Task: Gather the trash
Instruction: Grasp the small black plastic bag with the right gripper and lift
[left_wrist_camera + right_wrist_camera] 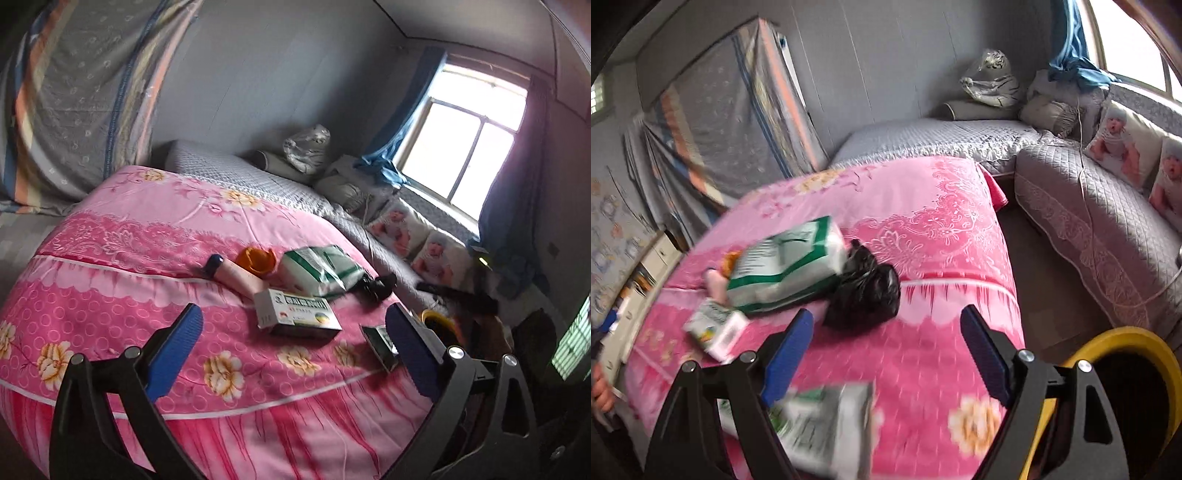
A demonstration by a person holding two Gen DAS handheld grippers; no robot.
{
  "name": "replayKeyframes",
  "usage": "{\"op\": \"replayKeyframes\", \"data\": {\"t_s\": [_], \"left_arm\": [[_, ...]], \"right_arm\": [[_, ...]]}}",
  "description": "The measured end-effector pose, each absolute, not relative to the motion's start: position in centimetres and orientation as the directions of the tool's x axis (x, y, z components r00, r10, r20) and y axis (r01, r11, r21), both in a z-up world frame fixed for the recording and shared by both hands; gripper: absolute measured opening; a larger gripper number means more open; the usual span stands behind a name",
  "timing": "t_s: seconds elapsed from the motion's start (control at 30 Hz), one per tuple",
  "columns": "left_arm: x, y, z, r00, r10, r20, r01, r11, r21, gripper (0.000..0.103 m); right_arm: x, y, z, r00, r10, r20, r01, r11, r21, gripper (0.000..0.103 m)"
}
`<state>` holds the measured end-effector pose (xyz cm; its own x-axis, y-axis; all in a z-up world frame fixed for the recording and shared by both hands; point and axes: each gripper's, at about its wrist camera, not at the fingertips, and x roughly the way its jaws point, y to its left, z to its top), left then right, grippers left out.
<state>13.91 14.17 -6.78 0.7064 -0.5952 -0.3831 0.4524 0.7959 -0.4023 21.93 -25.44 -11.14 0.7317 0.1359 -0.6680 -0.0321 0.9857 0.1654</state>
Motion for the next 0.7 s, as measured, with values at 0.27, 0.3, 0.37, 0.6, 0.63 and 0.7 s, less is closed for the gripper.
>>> {"op": "replayKeyframes", "data": {"t_s": [0.27,0.3,0.37,0.6,0.63,0.7], "left_arm": [[14.4,12.2,-7.4,0.679,-0.602,-0.421,0.474,0.796,-0.376,0.095],[14.4,11.9,-7.4,0.677,-0.6,-0.426,0.473,0.799,-0.371,0.095],[14.5,11.3,-7.5,0.672,-0.599,-0.436,0.479,0.8,-0.361,0.095],[14.3,7.7,-6.8,0.642,-0.608,-0.467,0.544,0.791,-0.281,0.095],[14.3,7.1,-6.8,0.637,-0.611,-0.47,0.555,0.787,-0.27,0.095],[14.3,5.5,-6.6,0.618,-0.622,-0.48,0.589,0.771,-0.24,0.095]], "right_arm": [[27.0,-23.7,-14.4,0.633,0.149,-0.76,-0.05,0.987,0.152,0.066],[27.4,-23.4,-14.8,0.619,0.151,-0.771,-0.054,0.987,0.15,0.058],[27.8,-23.3,-15.2,0.604,0.16,-0.781,-0.052,0.985,0.162,0.045],[26.3,-23.7,-13.5,0.643,0.238,-0.728,-0.069,0.965,0.255,0.026],[26.0,-23.9,-13.0,0.65,0.248,-0.718,-0.073,0.961,0.266,0.025],[24.9,-24.6,-11.8,0.672,0.268,-0.69,-0.08,0.953,0.291,0.025]]}}
